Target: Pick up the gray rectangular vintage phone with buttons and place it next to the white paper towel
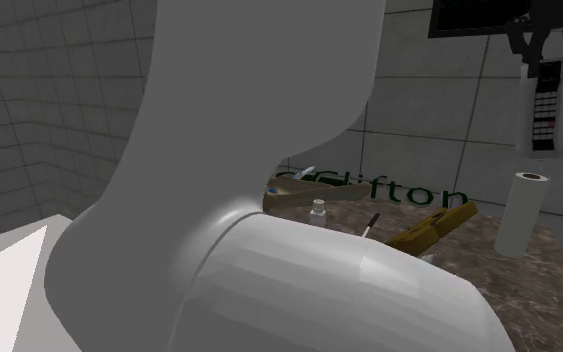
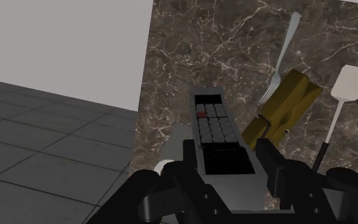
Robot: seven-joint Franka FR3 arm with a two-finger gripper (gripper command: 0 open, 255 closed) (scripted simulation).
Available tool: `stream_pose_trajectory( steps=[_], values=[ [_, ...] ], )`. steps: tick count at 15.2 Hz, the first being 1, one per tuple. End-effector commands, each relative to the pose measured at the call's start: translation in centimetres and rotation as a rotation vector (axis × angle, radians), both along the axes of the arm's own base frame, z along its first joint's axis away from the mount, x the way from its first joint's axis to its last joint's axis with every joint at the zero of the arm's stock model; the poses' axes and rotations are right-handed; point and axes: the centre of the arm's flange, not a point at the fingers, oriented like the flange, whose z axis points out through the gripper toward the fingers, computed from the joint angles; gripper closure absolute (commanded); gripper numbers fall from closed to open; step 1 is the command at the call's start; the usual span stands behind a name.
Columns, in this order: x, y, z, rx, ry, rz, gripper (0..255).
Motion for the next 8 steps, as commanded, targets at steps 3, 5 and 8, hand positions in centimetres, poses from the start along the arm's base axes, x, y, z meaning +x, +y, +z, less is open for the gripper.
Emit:
stream_pose_trajectory(
  steps=[3,5,8],
  values=[
    [-2.5,-4.4,-1.4,-0.001,0.0,0.002,255],
    [-2.5,-4.4,-2.4,-0.001,0.0,0.002,255],
    [-2.5,-4.4,-4.0,-0.001,0.0,0.002,255]
  ],
)
